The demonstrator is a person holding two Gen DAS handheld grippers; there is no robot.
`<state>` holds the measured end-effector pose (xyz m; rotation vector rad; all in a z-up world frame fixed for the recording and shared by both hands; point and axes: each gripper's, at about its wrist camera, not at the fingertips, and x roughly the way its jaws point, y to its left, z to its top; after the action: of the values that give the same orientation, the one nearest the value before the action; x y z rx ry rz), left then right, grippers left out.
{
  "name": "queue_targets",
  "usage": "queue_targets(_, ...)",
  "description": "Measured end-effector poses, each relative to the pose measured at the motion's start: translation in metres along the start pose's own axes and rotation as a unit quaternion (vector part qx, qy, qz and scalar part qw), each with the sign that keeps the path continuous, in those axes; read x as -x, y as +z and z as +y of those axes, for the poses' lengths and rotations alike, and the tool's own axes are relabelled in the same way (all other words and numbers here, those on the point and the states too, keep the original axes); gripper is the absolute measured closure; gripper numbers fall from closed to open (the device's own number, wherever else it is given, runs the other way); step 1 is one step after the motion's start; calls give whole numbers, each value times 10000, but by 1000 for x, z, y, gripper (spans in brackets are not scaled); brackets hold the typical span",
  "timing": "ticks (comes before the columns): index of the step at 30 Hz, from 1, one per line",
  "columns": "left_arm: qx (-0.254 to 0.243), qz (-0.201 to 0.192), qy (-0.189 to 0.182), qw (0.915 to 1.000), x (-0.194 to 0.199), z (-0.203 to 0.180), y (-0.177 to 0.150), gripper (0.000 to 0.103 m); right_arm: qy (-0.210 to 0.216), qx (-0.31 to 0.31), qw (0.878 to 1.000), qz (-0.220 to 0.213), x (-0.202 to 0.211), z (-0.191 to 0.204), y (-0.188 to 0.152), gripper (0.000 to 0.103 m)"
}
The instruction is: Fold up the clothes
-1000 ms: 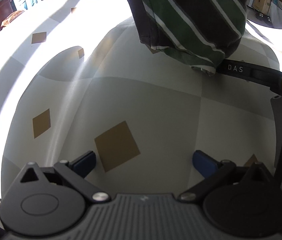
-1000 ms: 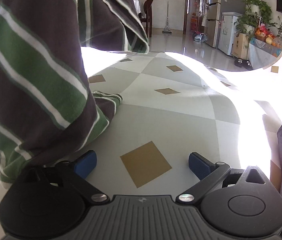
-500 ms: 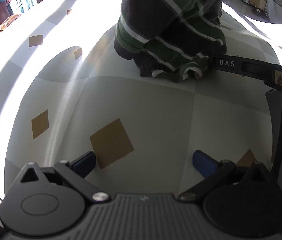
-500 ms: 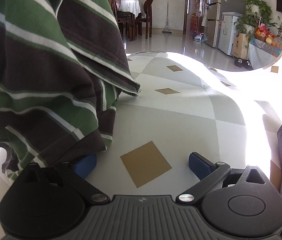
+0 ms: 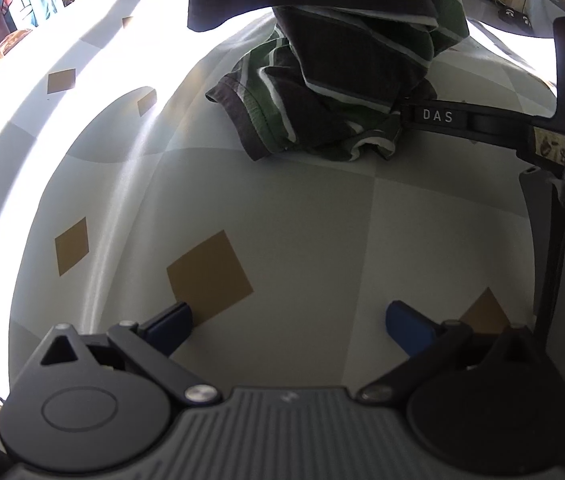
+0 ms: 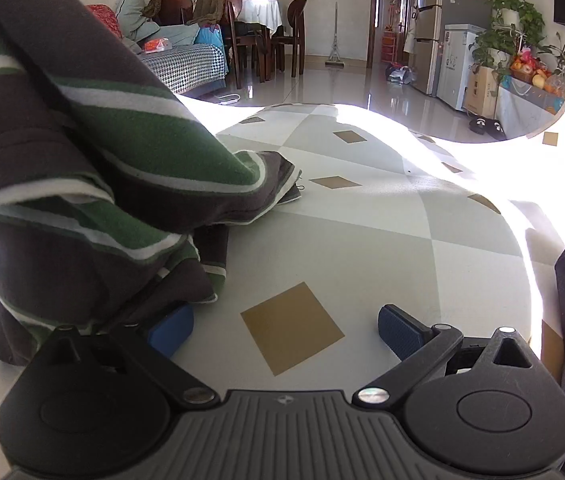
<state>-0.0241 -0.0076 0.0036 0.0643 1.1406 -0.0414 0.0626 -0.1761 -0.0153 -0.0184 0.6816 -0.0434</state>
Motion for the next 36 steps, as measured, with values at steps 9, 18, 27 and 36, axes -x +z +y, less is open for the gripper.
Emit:
queue_targets(9,-182,-45,116,9998,5,-9,4,0,-1,1,10000,2,0,0,0,4)
queue_targets(18,-199,-170,153,9995,15,-17,7,0,-1,1,10000,3,0,1,0,4)
queue_targets(27,38,-283,121,9995,24,-4,21,0,-1,1,10000,4,1,1,1,4)
queue_targets(36,-9,-257,114,9996,27,-3,12,0,1,-6,10000,19,4,2,-1,4)
